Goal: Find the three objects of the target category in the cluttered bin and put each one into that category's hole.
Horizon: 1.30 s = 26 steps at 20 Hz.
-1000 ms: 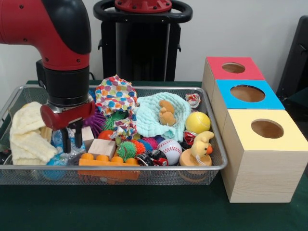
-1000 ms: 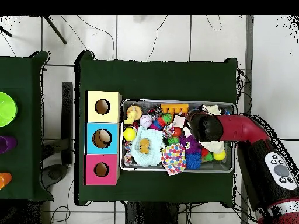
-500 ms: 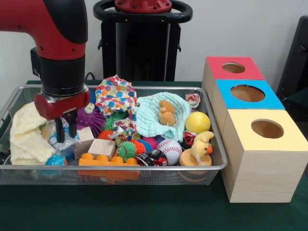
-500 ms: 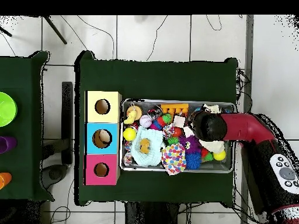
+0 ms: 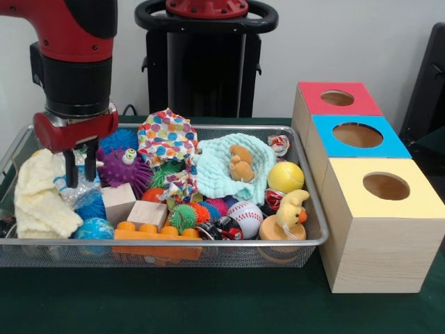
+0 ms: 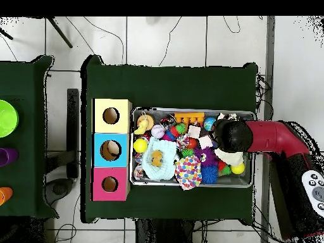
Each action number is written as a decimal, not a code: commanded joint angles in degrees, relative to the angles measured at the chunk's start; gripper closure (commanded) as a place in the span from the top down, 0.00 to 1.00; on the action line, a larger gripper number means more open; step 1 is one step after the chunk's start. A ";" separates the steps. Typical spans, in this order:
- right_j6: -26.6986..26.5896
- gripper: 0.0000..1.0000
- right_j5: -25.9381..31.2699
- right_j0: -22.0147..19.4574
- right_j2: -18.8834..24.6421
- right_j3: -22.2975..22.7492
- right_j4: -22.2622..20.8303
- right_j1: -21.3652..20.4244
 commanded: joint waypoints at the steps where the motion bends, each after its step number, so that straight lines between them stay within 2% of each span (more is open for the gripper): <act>1: -5.37 0.00 7.42 -0.45 1.05 2.52 1.26 -1.78; 9: -4.25 0.00 7.05 0.29 0.92 2.63 1.41 -1.33; 16: -2.92 0.00 4.89 -0.03 0.65 5.63 1.41 -2.43; 26: -1.47 0.00 4.14 0.10 0.39 7.19 1.57 -3.47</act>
